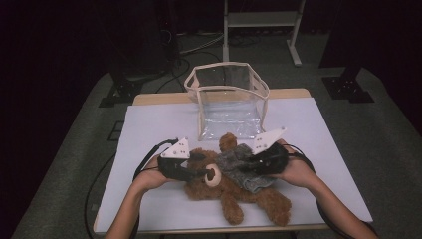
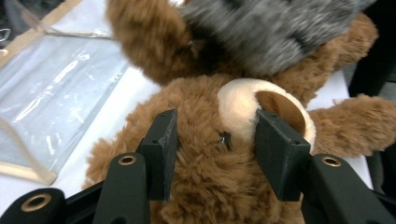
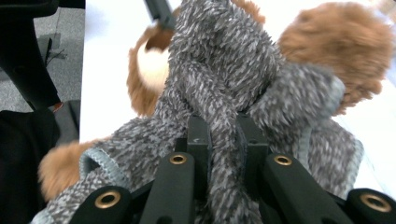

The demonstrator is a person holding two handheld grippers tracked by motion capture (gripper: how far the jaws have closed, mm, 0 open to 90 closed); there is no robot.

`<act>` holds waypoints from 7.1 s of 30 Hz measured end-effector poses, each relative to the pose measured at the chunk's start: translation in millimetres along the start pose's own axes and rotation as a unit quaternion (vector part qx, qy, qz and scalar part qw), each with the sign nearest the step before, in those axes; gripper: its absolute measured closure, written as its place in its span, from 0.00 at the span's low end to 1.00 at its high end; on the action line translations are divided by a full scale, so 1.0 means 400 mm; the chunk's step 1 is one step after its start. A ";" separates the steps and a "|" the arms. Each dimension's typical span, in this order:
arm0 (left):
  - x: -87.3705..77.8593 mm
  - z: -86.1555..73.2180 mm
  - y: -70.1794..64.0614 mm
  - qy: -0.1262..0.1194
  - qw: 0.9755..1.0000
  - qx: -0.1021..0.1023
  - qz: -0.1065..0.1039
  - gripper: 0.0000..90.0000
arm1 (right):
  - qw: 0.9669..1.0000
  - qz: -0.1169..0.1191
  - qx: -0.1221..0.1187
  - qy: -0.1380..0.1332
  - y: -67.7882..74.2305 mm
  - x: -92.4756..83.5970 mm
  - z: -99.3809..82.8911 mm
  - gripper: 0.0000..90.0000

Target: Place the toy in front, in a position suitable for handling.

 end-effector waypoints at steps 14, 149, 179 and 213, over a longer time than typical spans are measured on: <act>-0.027 -0.005 -0.004 0.017 1.000 0.010 0.007 0.51 | 0.999 -0.037 0.025 -0.006 0.002 -0.058 -0.081 0.87; 0.041 -0.041 -0.017 0.004 0.999 -0.037 -0.027 0.56 | 0.999 -0.039 -0.004 0.029 0.059 0.023 -0.005 0.86; 0.046 -0.042 -0.067 0.020 0.999 -0.012 -0.042 0.53 | 0.999 -0.038 0.028 0.002 0.002 0.044 0.054 0.86; 0.056 -0.040 -0.067 0.009 0.999 -0.010 -0.039 0.53 | 0.999 -0.019 0.033 0.003 0.006 0.038 0.058 0.86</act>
Point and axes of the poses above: each handheld gripper's, and its own axes: x roughly forward along the jaws, z roughly out of its top, y roughly to its left, the point moved 6 cm from there along x, roughly forward along the jaws, and after that the axes turned 13 degrees about -z, right-handed, at the moved point
